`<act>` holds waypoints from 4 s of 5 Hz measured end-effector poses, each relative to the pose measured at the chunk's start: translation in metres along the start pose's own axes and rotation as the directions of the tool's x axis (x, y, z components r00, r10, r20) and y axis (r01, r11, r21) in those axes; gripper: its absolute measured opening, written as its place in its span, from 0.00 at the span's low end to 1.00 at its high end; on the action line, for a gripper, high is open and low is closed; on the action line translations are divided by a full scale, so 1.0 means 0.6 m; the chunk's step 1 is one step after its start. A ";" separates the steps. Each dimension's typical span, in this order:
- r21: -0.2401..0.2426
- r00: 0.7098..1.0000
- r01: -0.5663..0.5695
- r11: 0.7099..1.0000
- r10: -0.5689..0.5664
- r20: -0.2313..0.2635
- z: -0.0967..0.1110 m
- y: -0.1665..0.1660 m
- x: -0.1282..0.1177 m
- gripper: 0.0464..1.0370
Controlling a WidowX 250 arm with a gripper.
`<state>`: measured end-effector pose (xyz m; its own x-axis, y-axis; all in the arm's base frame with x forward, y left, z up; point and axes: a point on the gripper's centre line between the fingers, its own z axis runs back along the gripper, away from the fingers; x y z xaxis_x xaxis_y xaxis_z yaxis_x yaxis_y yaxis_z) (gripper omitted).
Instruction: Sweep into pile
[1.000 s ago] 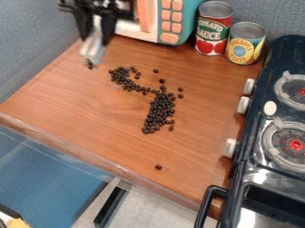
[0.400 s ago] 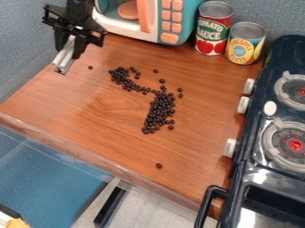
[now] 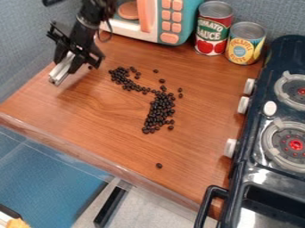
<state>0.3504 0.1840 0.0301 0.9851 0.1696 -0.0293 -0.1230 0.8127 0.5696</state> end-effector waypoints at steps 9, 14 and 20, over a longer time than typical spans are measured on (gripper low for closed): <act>-0.202 0.940 0.330 0.922 -0.302 0.158 0.079 -0.153 0.008 0.34; -0.254 0.920 0.385 0.887 -0.347 0.183 0.113 -0.202 -0.020 0.34; -0.289 0.932 0.335 0.897 -0.272 0.239 0.215 -0.192 -0.016 0.34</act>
<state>0.3709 0.0168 0.0704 0.9805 -0.1958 0.0144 0.1852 0.9466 0.2639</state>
